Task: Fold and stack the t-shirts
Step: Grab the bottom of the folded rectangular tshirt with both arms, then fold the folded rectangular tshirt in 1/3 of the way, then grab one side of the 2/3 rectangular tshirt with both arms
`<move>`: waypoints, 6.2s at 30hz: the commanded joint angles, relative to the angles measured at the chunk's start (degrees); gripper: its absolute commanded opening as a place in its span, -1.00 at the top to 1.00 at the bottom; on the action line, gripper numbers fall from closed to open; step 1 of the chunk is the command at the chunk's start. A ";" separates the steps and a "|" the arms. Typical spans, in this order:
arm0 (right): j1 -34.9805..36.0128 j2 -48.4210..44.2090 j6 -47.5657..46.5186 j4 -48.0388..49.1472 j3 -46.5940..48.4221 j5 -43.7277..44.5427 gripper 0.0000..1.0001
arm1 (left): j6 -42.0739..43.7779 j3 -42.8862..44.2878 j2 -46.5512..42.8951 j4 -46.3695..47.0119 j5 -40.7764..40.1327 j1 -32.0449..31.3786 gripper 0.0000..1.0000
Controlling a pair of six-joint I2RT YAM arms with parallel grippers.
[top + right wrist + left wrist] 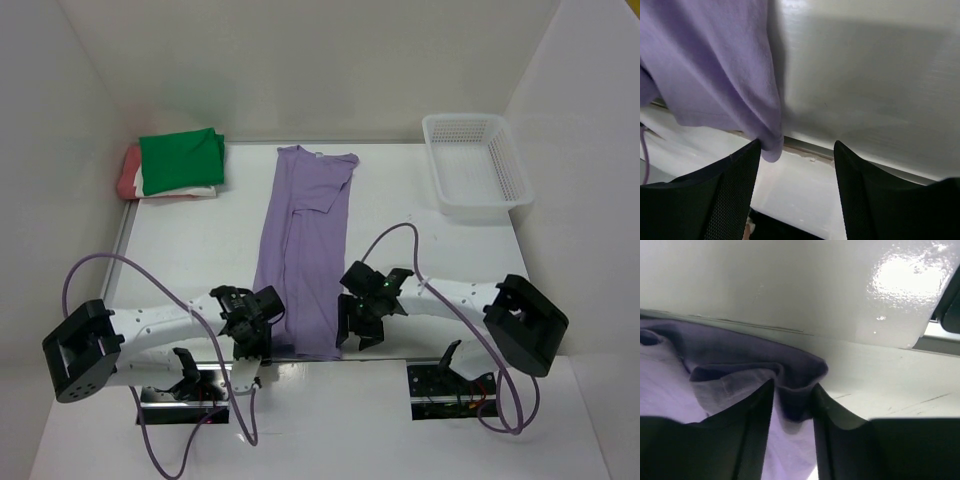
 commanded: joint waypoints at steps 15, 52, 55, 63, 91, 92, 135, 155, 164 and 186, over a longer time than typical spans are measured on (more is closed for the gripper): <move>5.78 12.54 -4.49 7.14 3.55 -10.85 0.81 | -5.97 1.62 -1.77 -1.36 2.75 -0.35 1.00; -28.22 30.64 -28.22 -9.66 46.62 -14.98 1.00 | -43.08 28.33 20.11 40.03 4.34 35.15 1.00; -29.55 32.83 -28.22 -9.65 48.03 -14.98 1.00 | -42.46 29.39 22.92 42.67 5.56 35.16 1.00; -31.14 38.11 -28.83 -8.60 51.89 -16.04 1.00 | -39.82 28.69 27.93 49.34 6.80 35.68 0.99; -20.51 39.93 -29.98 -3.50 59.70 -7.07 0.85 | -53.96 31.50 22.84 46.31 -14.38 43.06 -0.52; -19.54 41.44 -29.98 -4.11 63.11 -7.07 0.88 | -56.76 30.72 21.45 45.15 -14.38 43.68 -0.50; -17.96 72.24 -33.92 -18.53 114.59 8.49 1.00 | -78.93 12.25 21.08 39.25 8.99 39.38 -0.30; -19.80 24.24 -18.03 1.32 37.24 -1.17 0.06 | -35.20 14.63 16.86 26.95 3.72 35.69 -1.00; -19.27 23.69 -12.58 10.12 26.93 -7.95 -0.11 | -30.33 11.02 21.07 32.92 -2.26 33.14 -0.86; -20.32 27.57 -11.87 12.50 22.89 -10.32 1.00 | -27.24 10.41 19.94 25.82 -4.99 28.05 1.00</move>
